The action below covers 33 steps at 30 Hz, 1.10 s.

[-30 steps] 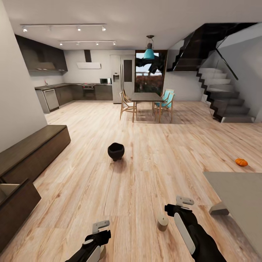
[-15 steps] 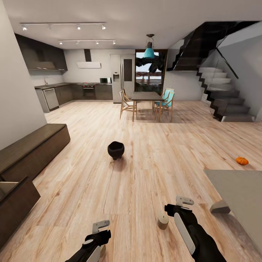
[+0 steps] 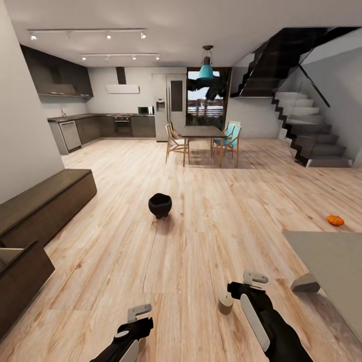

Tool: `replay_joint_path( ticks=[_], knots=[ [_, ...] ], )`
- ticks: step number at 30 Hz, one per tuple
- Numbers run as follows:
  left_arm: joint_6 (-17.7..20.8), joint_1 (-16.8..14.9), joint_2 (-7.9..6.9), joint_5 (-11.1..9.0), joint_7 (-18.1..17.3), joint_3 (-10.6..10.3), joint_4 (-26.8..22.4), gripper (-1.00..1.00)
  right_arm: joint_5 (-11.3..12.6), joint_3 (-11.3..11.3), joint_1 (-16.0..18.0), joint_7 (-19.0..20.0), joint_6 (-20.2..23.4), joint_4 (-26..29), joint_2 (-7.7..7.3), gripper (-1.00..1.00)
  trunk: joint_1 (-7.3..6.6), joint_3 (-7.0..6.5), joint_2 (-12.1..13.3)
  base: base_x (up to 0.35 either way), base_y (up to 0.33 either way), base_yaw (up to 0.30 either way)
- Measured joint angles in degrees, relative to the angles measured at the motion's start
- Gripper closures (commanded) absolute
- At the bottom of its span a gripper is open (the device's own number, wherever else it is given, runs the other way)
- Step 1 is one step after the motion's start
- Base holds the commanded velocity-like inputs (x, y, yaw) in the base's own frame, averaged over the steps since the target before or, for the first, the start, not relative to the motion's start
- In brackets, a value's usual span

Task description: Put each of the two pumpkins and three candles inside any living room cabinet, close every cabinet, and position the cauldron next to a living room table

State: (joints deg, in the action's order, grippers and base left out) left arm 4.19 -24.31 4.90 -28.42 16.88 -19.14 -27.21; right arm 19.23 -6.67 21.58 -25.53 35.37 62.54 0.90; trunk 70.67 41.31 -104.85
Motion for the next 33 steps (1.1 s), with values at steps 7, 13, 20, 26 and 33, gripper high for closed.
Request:
replay_joint_path(
  ticks=[7, 13, 20, 26, 33],
  knots=[
    [-0.1, 0.0, -0.07, 0.0, 0.0, 0.0, 0.0, -1.0, 0.0, -0.1, 0.0, 0.0, 0.0, 0.0, 0.0, -1.0, 1.54, 1.26, -2.8, 0.0, 0.0, 0.0],
    [-0.2, 0.0, -0.08, 0.0, 0.1, 0.0, 0.0, -1.0, 0.0, -0.1, 0.0, 0.0, 0.0, 0.1, 0.0, -1.0, 2.86, 2.33, -5.2, 0.0, 0.0, 0.0],
    [-0.3, 0.0, -0.09, -0.1, 0.1, 0.0, 0.0, -1.0, 0.0, 0.0, 0.0, 0.0, 0.0, 0.1, -0.01, -1.0, 4.39, 3.59, -8.0, 0.0, 0.0, 0.0],
    [-0.5, 0.0, -0.14, -0.1, 1.6, 0.3, 0.0, -1.0, 0.0, -1.5, -0.6, 2.8, -0.1, 3.4, -0.06, -1.0, 5.71, 4.67, -10.4, 0.0, 0.0, 0.0],
    [-0.6, 0.0, -0.25, -0.1, 3.2, 0.5, 0.0, -1.0, -0.1, -2.2, -5.3, 9.8, 1.4, 10.1, -0.47, -1.0, 7.25, 5.93, -13.2, 0.0, 0.0, 0.0]
  ],
)
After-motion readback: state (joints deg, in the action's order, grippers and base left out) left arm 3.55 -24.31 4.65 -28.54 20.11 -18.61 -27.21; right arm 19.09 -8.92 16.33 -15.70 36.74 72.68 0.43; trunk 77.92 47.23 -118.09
